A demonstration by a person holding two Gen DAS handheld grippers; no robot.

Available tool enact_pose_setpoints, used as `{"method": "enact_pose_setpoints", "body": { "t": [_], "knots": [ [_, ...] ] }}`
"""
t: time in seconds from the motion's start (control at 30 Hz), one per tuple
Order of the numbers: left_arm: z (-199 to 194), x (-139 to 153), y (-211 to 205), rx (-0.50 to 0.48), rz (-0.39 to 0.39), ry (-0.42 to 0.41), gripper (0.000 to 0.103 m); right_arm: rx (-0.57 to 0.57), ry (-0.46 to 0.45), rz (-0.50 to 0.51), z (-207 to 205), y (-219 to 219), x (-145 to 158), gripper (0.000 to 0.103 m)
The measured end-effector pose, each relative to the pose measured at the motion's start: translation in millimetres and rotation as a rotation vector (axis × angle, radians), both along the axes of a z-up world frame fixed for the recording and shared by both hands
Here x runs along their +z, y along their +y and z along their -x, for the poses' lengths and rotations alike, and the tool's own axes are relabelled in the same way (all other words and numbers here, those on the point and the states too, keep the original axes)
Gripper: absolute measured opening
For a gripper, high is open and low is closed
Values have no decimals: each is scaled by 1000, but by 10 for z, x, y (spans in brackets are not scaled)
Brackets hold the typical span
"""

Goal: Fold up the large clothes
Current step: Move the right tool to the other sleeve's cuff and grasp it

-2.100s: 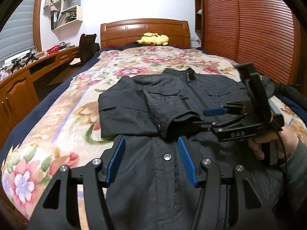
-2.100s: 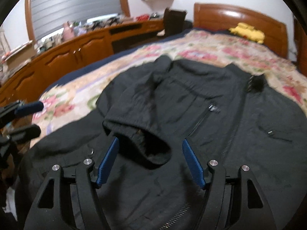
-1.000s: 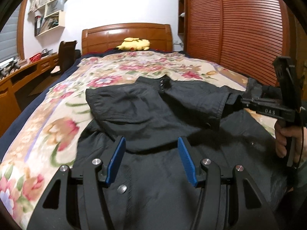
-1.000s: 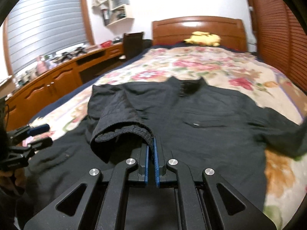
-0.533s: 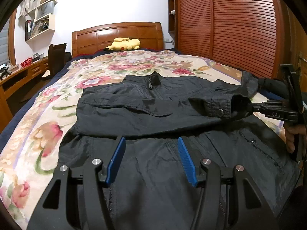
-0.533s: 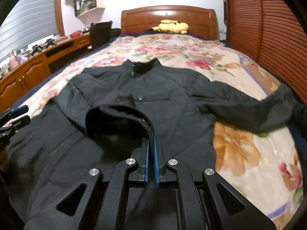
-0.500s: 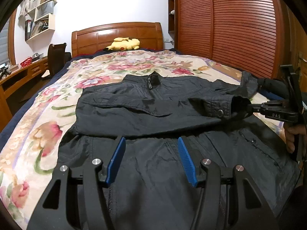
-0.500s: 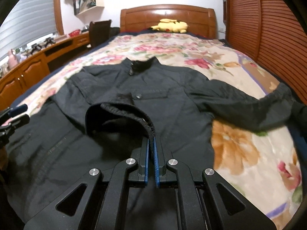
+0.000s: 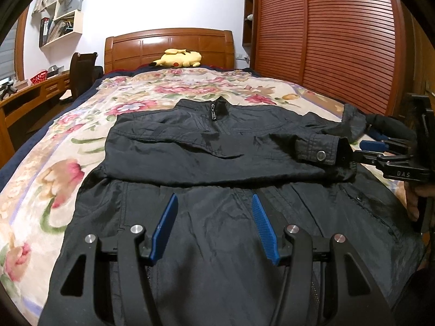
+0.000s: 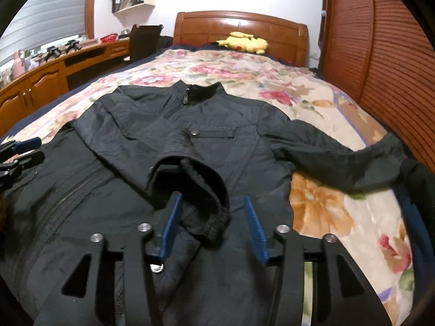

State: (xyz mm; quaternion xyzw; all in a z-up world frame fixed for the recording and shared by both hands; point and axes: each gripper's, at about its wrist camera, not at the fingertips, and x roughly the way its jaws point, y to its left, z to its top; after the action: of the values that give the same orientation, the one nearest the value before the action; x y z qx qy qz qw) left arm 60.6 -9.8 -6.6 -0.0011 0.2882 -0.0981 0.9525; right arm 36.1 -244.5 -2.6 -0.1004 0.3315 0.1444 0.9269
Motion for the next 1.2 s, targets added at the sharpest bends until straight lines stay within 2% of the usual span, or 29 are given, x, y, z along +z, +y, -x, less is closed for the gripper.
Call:
{"method": "enact_pose_setpoints", "body": {
  "t": [0.27, 0.47, 0.57, 0.73, 1.0, 1.2],
  "knots": [
    [-18, -37, -24, -2, -8, 1, 56, 48, -34, -6, -87, 269, 45, 64],
    [-7, -47, -1, 0, 2, -1, 56, 26, -42, 71, -343, 350, 19, 66],
    [-18, -54, -13, -3, -3, 3, 56, -3, -5, 121, -575, 277, -13, 66],
    [-9, -54, -7, -7, 0, 0, 56, -66, 90, 102, -901, 22, -104, 66],
    [-6, -56, -8, -7, 0, -1, 56, -93, 186, 119, -1055, -130, -340, 66],
    [-5, -56, -8, -7, 0, -2, 56, -88, 201, 157, -1075, -149, -432, 66]
  ]
}}
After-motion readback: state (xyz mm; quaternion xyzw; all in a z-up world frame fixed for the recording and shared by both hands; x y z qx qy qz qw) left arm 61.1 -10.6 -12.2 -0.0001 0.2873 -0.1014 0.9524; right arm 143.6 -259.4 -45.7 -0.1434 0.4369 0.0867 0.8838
